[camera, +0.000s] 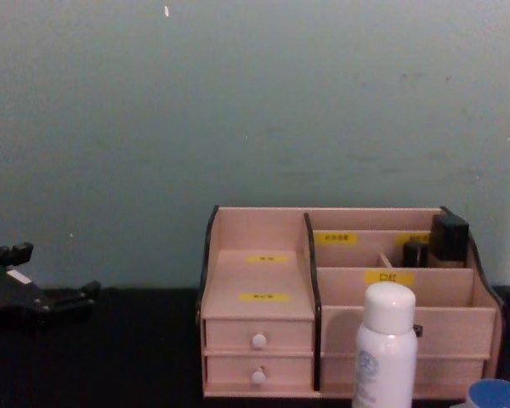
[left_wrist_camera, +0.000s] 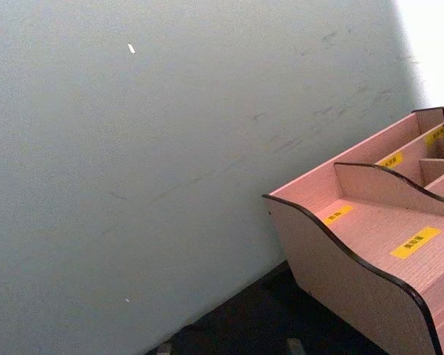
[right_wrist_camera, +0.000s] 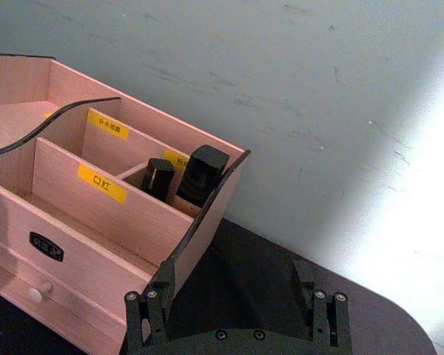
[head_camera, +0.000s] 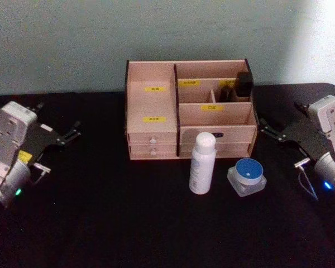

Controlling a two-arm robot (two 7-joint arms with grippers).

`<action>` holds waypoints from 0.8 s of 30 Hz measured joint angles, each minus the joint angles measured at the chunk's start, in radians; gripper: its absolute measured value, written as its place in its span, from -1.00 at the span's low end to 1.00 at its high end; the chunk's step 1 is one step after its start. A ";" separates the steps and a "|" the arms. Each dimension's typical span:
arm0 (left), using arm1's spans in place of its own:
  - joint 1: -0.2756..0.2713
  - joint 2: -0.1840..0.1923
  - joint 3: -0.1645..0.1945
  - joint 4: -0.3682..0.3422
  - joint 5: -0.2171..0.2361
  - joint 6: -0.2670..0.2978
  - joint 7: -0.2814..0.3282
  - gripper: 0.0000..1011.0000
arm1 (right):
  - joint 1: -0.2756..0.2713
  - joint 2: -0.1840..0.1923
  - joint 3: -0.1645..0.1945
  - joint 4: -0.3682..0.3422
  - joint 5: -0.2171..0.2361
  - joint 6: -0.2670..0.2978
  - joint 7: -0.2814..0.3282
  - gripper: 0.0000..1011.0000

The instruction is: Pick up the facial cleanser and watermelon frost from the table and place them into the tiered storage box.

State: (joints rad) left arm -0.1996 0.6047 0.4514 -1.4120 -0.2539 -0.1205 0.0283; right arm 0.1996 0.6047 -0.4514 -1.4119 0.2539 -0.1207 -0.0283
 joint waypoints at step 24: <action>0.000 0.000 0.000 0.000 0.000 0.000 0.000 0.98 | 0.000 0.000 0.000 0.000 0.000 0.000 0.000 0.98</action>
State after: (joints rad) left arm -0.1995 0.6047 0.4514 -1.4120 -0.2539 -0.1205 0.0283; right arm 0.1995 0.6047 -0.4514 -1.4119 0.2539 -0.1205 -0.0283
